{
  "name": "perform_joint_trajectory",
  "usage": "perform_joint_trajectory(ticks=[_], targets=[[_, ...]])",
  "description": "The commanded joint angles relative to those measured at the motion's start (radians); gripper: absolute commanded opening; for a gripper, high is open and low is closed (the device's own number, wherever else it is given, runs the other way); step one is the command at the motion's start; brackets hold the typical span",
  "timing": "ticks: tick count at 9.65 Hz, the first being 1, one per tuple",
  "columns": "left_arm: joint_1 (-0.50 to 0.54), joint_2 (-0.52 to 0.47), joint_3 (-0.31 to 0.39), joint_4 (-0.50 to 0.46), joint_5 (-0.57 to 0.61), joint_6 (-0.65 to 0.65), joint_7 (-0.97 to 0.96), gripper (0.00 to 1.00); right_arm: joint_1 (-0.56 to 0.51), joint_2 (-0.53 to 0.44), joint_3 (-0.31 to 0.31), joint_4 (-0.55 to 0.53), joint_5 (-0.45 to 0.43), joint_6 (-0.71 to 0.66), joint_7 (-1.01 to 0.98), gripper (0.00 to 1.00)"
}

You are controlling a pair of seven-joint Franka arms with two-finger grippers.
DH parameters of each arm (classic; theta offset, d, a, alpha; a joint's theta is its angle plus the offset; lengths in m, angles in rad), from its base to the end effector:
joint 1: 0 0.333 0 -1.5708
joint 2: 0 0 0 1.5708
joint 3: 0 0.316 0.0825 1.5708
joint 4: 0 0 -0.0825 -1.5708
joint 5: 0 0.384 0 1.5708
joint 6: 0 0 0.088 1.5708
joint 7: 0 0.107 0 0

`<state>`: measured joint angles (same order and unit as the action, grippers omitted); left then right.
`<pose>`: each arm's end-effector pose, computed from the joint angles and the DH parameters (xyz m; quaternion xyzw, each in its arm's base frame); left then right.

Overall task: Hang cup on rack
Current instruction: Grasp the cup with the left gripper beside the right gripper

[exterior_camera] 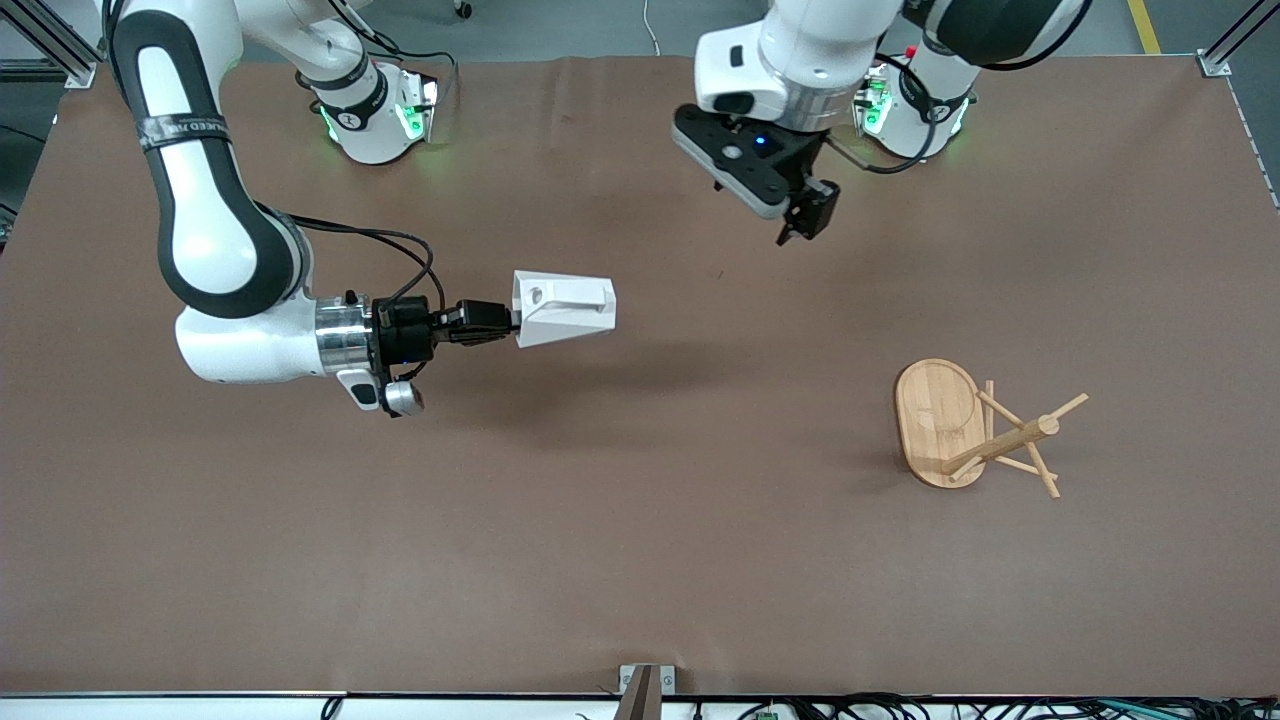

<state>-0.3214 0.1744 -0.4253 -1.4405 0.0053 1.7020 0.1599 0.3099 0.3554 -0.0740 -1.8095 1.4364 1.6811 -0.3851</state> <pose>0.4682 -0.4012 0.6051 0.8993 -0.4331 0.0395 0.0464 0.5854 0.2436 0.3858 -0.7736 -0.0095 0.1327 0.6195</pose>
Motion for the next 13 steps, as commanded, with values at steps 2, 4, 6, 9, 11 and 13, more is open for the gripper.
perform_joint_trajectory(ticks=[2, 4, 6, 9, 11, 13], targets=[[-0.063, 0.138, 0.0, 0.095, 0.007, 0.033, 0.052, 1.0, 0.011, 0.031, -0.003, 0.012, 0.032, -0.076, -0.057, 0.0], [-0.108, 0.178, 0.003, 0.095, 0.012, 0.115, 0.047, 1.0, 0.027, 0.037, -0.003, 0.012, 0.047, -0.078, -0.057, 0.0], [-0.145, 0.186, 0.006, 0.094, 0.032, 0.139, 0.015, 1.0, 0.023, 0.039, 0.017, 0.012, 0.074, -0.076, -0.06, 0.0], [-0.162, 0.217, 0.003, 0.094, 0.085, 0.203, 0.026, 1.0, 0.024, 0.05, 0.03, 0.016, 0.078, -0.067, -0.061, 0.0], [-0.163, 0.238, 0.002, 0.094, 0.101, 0.235, 0.029, 1.0, 0.028, 0.051, 0.03, 0.016, 0.078, -0.069, -0.061, 0.0], [-0.163, 0.26, 0.002, 0.094, 0.122, 0.283, 0.029, 1.0, 0.029, 0.05, 0.03, 0.015, 0.078, -0.072, -0.061, 0.0]])
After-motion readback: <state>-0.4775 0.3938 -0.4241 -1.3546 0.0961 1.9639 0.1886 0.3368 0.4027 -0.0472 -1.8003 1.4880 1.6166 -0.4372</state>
